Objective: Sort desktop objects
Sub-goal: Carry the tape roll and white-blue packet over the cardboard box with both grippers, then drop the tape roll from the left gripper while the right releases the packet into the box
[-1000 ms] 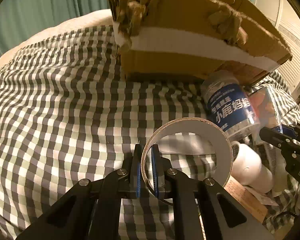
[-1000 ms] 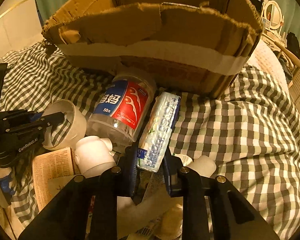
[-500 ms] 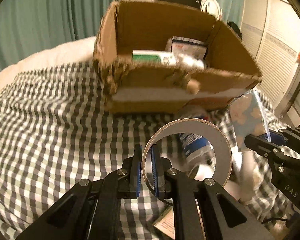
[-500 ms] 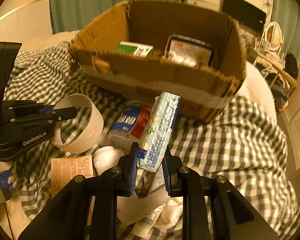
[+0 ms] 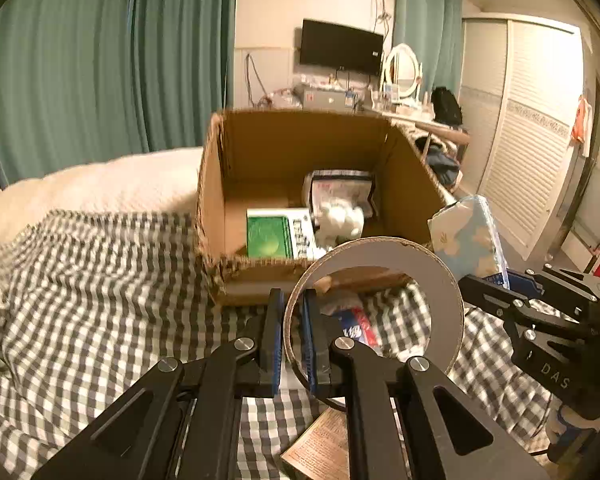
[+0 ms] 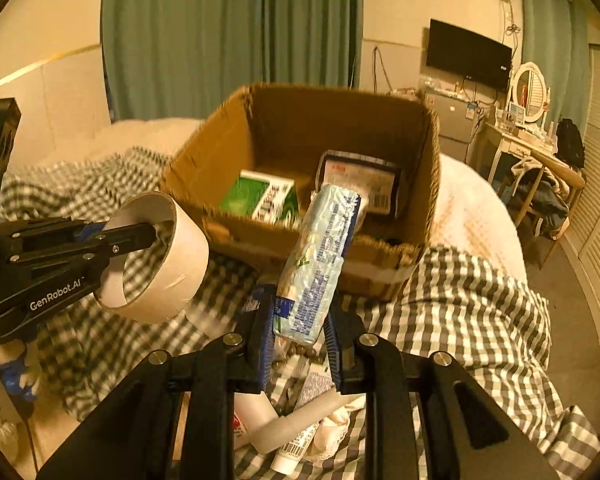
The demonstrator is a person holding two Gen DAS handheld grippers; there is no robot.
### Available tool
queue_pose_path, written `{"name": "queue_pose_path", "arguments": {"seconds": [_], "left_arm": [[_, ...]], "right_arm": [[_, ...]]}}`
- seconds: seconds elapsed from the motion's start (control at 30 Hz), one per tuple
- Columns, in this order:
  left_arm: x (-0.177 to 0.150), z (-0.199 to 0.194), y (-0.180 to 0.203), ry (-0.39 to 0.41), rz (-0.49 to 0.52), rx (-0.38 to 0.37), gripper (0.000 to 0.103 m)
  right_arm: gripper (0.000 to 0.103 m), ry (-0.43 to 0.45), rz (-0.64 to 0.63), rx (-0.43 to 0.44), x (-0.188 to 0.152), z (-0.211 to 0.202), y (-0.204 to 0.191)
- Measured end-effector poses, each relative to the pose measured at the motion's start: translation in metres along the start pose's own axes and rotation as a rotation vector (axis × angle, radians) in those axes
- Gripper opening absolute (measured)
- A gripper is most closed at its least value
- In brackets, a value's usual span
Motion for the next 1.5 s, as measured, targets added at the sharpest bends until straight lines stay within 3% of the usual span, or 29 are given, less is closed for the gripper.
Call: {"name": "queue_pose_path", "arguments": {"seconds": [0.43,1.03,1.3,1.5], "left_arm": [[0.026,-0.05,0.002,0.127,-0.016,-0.02,0.009],[0.108,-0.093,0.025,0.261,0.068,0.037,0.009],[0.137,-0.077,0.014,0.266,0.046,0.028,0.009],[0.143,-0.044,0.003,0.23,0.025,0.033,0.009]], "right_arm": [[0.021,0.168,-0.018,0.035,0.023,-0.067,0.0],[0.021,0.342,-0.028,-0.023,0.078,-0.131,0.01],[0.021,0.397,-0.032,-0.05,0.109,-0.142,0.019],[0.021,0.392,-0.035,-0.067,0.123,-0.122,0.024]]}}
Point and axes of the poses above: each gripper's, at about its wrist camera, not at the fingertips, and z roughly the way its jaws point, y to its right, x to its top, the point moved 1 cm from there along z, roughly the way its jaws point, and after that the axes turned 10 degrees about -y, right-handed, at the moved point
